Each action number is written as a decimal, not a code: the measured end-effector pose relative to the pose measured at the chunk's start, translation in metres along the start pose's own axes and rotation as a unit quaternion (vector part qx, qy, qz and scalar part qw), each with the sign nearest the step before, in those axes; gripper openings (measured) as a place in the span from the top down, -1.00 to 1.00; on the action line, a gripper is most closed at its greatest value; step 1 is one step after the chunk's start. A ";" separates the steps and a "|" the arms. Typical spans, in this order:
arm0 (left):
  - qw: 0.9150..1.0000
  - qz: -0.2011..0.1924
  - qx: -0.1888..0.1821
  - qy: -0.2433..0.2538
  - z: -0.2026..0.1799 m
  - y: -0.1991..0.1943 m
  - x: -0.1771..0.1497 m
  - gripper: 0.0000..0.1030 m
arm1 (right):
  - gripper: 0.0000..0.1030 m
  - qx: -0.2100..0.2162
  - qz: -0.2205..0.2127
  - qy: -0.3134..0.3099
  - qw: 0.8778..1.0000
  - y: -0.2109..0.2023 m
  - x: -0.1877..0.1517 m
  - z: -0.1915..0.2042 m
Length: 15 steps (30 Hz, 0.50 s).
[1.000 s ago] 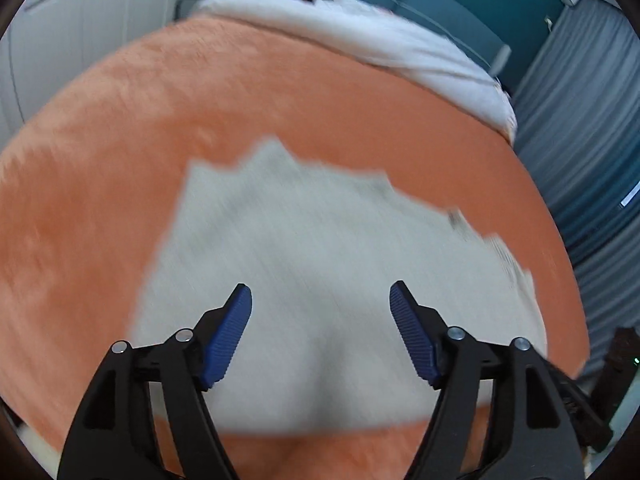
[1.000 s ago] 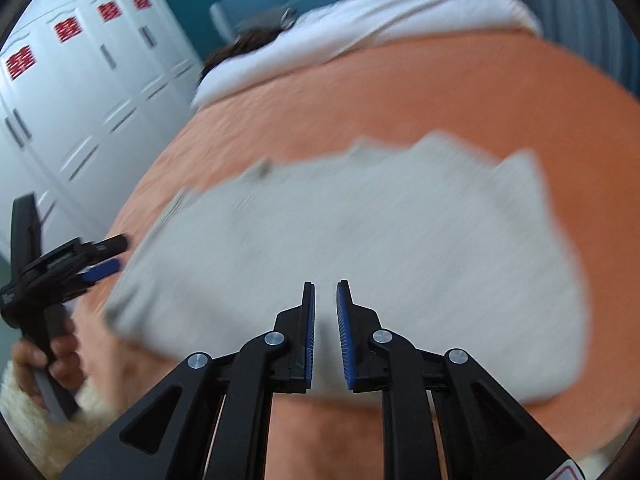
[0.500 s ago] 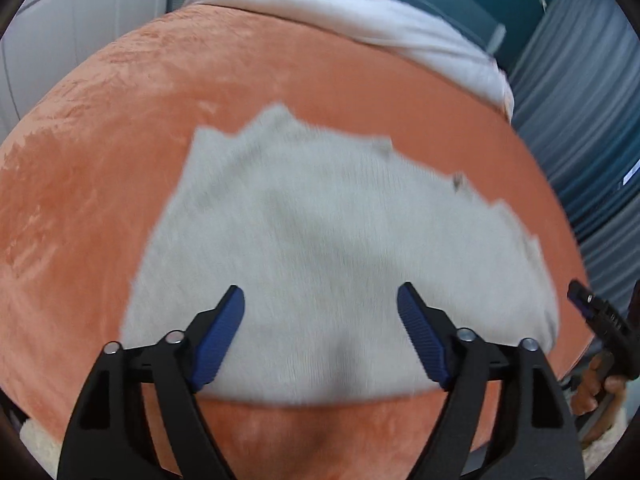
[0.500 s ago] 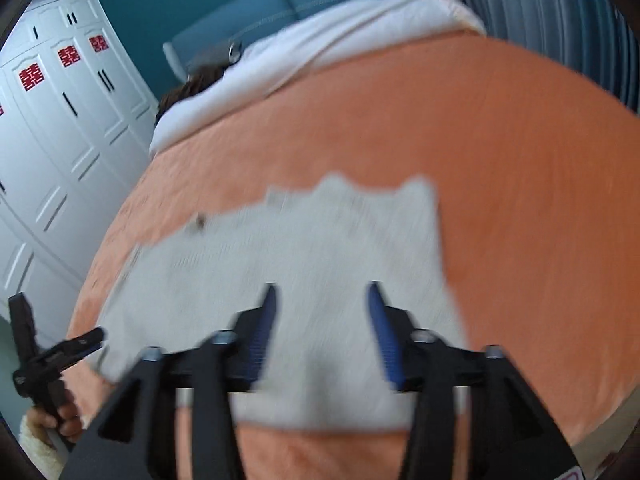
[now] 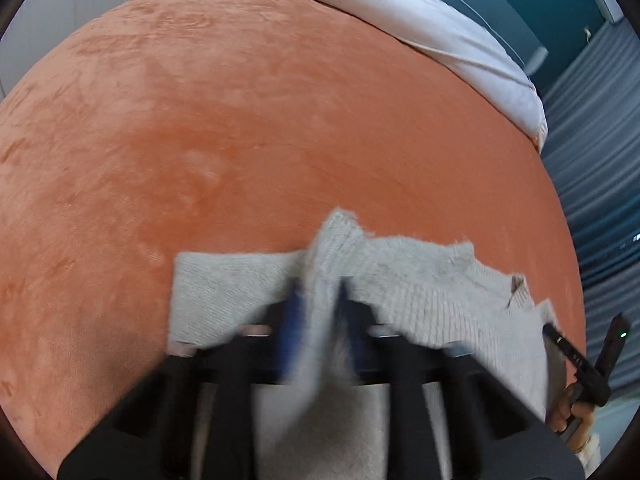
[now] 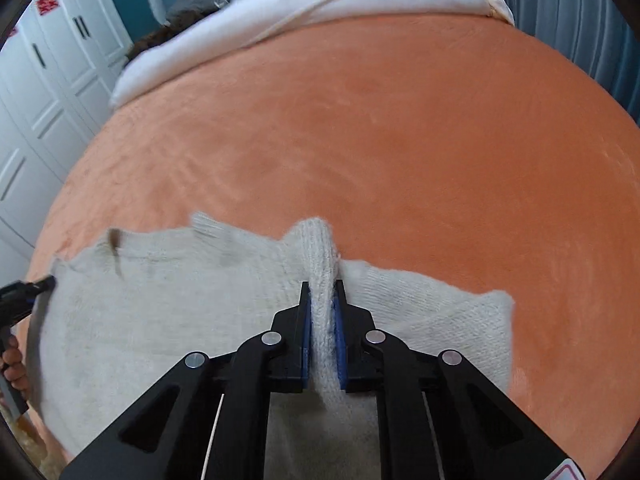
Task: Fold small clothes
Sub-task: 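Lift the sweater edge with the right gripper and fold it over while the left gripper holds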
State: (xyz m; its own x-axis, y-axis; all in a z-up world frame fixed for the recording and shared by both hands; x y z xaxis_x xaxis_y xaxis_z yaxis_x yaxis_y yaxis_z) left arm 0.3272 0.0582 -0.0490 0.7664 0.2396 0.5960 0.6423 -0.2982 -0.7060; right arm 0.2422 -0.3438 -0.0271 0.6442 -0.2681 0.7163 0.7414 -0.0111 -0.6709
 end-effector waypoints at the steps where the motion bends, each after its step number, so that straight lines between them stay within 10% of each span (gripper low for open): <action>1: 1.000 -0.020 -0.006 0.004 -0.004 -0.012 0.003 0.82 | 0.84 0.011 -0.023 -0.001 1.000 -0.011 0.006 0.006; 7: 0.985 -0.134 -0.102 0.019 -0.020 -0.159 0.002 0.83 | 0.85 0.182 -0.156 -0.019 0.971 -0.187 0.019 0.048; 15: 0.982 -0.122 -0.143 0.001 0.016 -0.334 -0.065 0.83 | 0.89 0.271 -0.133 -0.046 0.952 -0.379 -0.034 0.019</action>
State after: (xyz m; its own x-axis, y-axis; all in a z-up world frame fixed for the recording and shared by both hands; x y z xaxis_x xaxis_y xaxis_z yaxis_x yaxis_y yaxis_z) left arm 0.0630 0.1566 0.1420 0.5894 0.3342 0.7354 0.7780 -0.4799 -0.4055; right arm -0.0568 -0.3121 0.2063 0.4146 -0.2387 0.8781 0.8531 0.4379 -0.2837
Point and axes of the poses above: each gripper's, at about its wrist camera, not at the fingertips, and y roughly the way its jaws point, z to its left, x to its top, the point moved 8 cm from there along y, roughly the way its jaws point, and after that the axes turned 15 degrees about -z, right-handed, at the moved point
